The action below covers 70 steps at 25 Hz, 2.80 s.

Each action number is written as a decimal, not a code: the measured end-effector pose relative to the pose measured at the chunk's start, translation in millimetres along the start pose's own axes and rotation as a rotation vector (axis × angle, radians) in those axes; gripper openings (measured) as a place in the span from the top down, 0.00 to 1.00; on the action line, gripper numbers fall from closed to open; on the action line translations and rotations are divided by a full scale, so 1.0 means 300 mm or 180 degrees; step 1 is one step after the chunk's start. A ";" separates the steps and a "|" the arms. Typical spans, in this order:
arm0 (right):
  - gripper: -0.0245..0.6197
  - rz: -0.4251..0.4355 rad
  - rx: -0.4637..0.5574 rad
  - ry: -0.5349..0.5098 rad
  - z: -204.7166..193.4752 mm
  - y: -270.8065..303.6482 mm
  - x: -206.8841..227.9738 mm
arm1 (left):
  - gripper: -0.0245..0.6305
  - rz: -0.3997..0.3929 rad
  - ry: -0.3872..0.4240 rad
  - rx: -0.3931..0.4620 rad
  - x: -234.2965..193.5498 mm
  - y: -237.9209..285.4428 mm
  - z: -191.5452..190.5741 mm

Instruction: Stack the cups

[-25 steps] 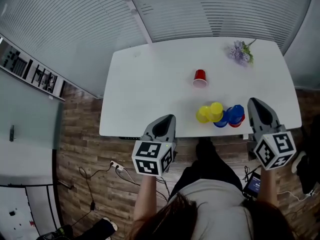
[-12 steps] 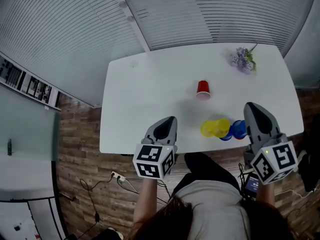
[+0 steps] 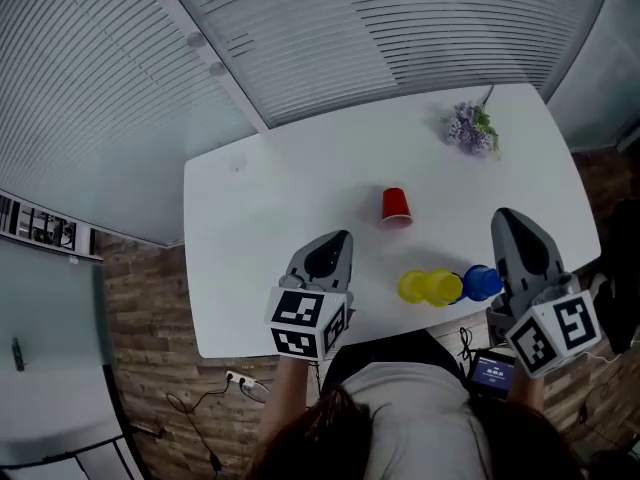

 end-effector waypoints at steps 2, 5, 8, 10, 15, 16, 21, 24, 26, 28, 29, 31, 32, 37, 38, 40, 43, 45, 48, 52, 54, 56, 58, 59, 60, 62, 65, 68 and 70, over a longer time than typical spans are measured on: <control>0.92 -0.0067 -0.0055 -0.0047 0.003 0.025 -0.008 | 0.93 -0.0030 -0.0033 -0.0013 -0.032 0.016 0.010; 0.92 -0.0184 -0.0162 -0.0102 0.008 0.030 -0.033 | 0.93 -0.0113 -0.0036 -0.0089 -0.063 0.030 0.005; 0.92 -0.0266 -0.0245 -0.0148 0.020 0.040 -0.076 | 0.93 -0.0208 0.0049 -0.0149 -0.094 0.026 0.016; 0.92 -0.0342 -0.0334 -0.0199 0.027 0.047 -0.114 | 0.93 -0.0315 0.0093 -0.0213 -0.110 0.020 0.020; 0.92 -0.0386 -0.0525 -0.0251 0.011 0.082 -0.236 | 0.93 -0.0565 0.0160 -0.0355 -0.149 -0.012 0.000; 0.92 -0.0382 -0.0554 -0.0247 0.006 0.097 -0.259 | 0.93 -0.0604 0.0162 -0.0384 -0.162 -0.017 -0.005; 0.92 -0.0439 -0.0768 -0.0380 -0.019 0.176 -0.340 | 0.93 -0.0808 0.0196 -0.0511 -0.217 -0.031 -0.027; 0.91 -0.0441 -0.0941 -0.0416 -0.055 0.229 -0.367 | 0.93 -0.0932 0.0197 -0.0548 -0.240 -0.028 -0.034; 0.91 -0.0384 -0.1103 -0.0477 -0.085 0.269 -0.387 | 0.93 -0.1000 0.0183 -0.0568 -0.255 -0.025 -0.037; 0.86 -0.0306 -0.1295 -0.0543 -0.121 0.312 -0.407 | 0.93 -0.1051 0.0150 -0.0593 -0.269 -0.017 -0.044; 0.85 -0.0270 -0.1387 -0.0568 -0.141 0.335 -0.413 | 0.93 -0.1070 0.0131 -0.0604 -0.276 -0.011 -0.048; 0.82 -0.0219 -0.1565 -0.0610 -0.183 0.377 -0.415 | 0.93 -0.1103 0.0082 -0.0629 -0.287 0.001 -0.059; 0.80 -0.0197 -0.1652 -0.0627 -0.204 0.395 -0.413 | 0.93 -0.1116 0.0050 -0.0644 -0.291 0.007 -0.066; 0.73 -0.0076 -0.2051 -0.0570 -0.300 0.471 -0.403 | 0.93 -0.1156 -0.0028 -0.0731 -0.318 0.023 -0.103; 0.72 -0.0069 -0.2119 -0.0552 -0.316 0.485 -0.400 | 0.93 -0.1162 -0.0029 -0.0747 -0.323 0.028 -0.110; 0.70 -0.0063 -0.2273 -0.0537 -0.353 0.515 -0.387 | 0.93 -0.1177 -0.0047 -0.0773 -0.332 0.042 -0.123; 0.66 -0.0026 -0.2543 -0.0562 -0.422 0.552 -0.369 | 0.93 -0.1200 -0.0086 -0.0822 -0.339 0.059 -0.152; 0.64 -0.0015 -0.2701 -0.0597 -0.466 0.567 -0.354 | 0.93 -0.1216 -0.0118 -0.0874 -0.338 0.062 -0.180; 0.59 0.0005 -0.2959 -0.0588 -0.530 0.583 -0.328 | 0.93 -0.1255 -0.0212 -0.0970 -0.341 0.063 -0.219; 0.53 0.0065 -0.3363 -0.0507 -0.614 0.609 -0.296 | 0.93 -0.1305 -0.0299 -0.1049 -0.358 0.068 -0.244; 0.52 0.0087 -0.3516 -0.0497 -0.645 0.625 -0.275 | 0.93 -0.1325 -0.0336 -0.1053 -0.361 0.071 -0.244; 0.52 0.0091 -0.3649 -0.0482 -0.670 0.639 -0.255 | 0.93 -0.1347 -0.0355 -0.1065 -0.367 0.072 -0.245; 0.50 0.0097 -0.3776 -0.0455 -0.693 0.651 -0.239 | 0.93 -0.1376 -0.0357 -0.1095 -0.373 0.071 -0.249; 0.50 0.0104 -0.3834 -0.0431 -0.703 0.655 -0.232 | 0.93 -0.1396 -0.0358 -0.1113 -0.373 0.070 -0.250; 0.50 0.0120 -0.3894 -0.0392 -0.713 0.658 -0.228 | 0.93 -0.1418 -0.0361 -0.1128 -0.371 0.067 -0.250; 0.47 0.0160 -0.4015 -0.0287 -0.736 0.663 -0.222 | 0.93 -0.1447 -0.0373 -0.1145 -0.369 0.064 -0.248; 0.46 0.0184 -0.4198 -0.0161 -0.781 0.663 -0.210 | 0.93 -0.1447 -0.0411 -0.1160 -0.374 0.070 -0.251; 0.45 0.0133 -0.4317 -0.0026 -0.825 0.657 -0.194 | 0.93 -0.1440 -0.0435 -0.1196 -0.380 0.077 -0.259; 0.45 0.0086 -0.4314 0.0076 -0.843 0.652 -0.187 | 0.93 -0.1435 -0.0451 -0.1216 -0.384 0.077 -0.264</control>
Point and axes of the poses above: the fingertips, and each gripper's own axes: y forward along the fingers, x to its right, z out of its top, the point moved 2 cm from there along -y, backward along the fingers, and after that the axes turned 15 degrees about -y, right-handed, at the moved point
